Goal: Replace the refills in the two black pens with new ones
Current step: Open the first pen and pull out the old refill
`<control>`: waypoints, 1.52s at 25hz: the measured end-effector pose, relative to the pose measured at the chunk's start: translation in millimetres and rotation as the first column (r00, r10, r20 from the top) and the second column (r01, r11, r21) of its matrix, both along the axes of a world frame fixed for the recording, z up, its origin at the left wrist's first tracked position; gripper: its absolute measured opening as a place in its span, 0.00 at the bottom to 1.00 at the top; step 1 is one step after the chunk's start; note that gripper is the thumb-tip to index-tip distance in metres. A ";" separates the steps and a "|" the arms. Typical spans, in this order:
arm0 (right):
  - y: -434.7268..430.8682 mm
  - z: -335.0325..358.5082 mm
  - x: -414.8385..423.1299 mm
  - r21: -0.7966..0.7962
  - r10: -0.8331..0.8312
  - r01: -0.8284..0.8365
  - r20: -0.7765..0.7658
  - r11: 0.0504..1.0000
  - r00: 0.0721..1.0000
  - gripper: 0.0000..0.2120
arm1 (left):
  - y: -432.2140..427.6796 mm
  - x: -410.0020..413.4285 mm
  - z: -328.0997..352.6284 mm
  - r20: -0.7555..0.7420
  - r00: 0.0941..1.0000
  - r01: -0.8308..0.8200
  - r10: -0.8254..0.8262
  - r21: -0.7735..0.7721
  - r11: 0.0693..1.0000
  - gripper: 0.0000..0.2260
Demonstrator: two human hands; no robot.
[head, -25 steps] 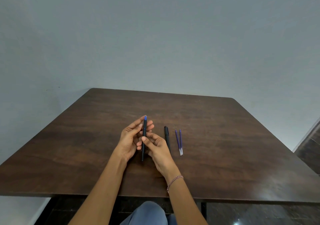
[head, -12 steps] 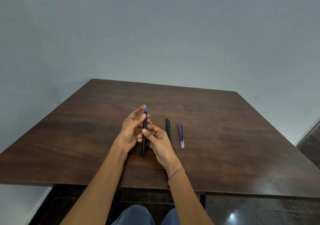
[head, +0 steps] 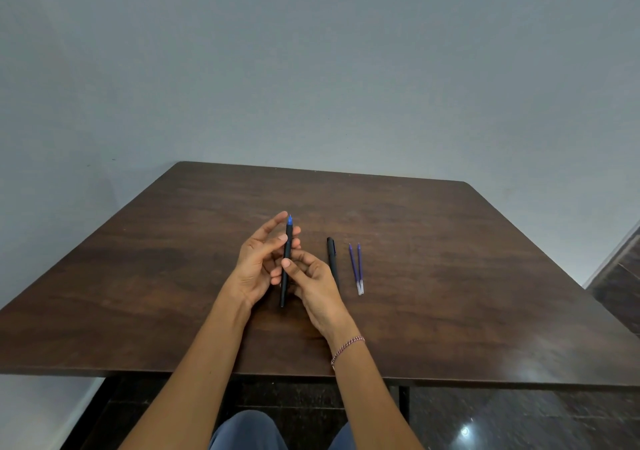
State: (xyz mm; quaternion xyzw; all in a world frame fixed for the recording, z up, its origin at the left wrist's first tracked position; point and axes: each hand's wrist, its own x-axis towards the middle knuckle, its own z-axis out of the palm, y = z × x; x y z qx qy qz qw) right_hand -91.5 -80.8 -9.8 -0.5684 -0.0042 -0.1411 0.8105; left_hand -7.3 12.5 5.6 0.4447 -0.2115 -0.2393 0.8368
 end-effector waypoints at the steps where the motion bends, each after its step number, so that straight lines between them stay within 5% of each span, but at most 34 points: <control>1: 0.2 0.0 0.0 0.001 0.002 -0.002 -0.001 1.000 1.000 0.07 | 0.4 0.6 -0.4 0.007 1.000 -0.004 0.004 0.004 1.000 0.19; 10: -1.4 -3.6 0.3 -0.003 0.028 -0.028 -0.003 1.000 1.000 0.09 | -0.4 -3.5 5.0 -0.087 0.996 0.001 -0.007 -0.074 0.997 0.18; 17: -1.1 -2.4 -1.3 -0.007 0.021 -0.021 -0.008 1.000 1.000 0.08 | 0.7 -3.1 2.8 -0.025 0.999 -0.035 0.035 -0.004 0.999 0.22; 26: -1.6 -4.6 -0.8 -0.028 0.024 -0.024 -0.011 0.999 1.000 0.08 | -2.7 -1.2 -0.1 -0.054 0.997 0.052 -0.055 -0.062 0.997 0.15; 38: -1.4 -2.8 -0.8 -0.010 0.007 -0.007 -0.031 1.000 0.999 0.10 | -3.3 0.7 -4.2 -0.004 1.000 0.029 -0.029 0.077 0.997 0.18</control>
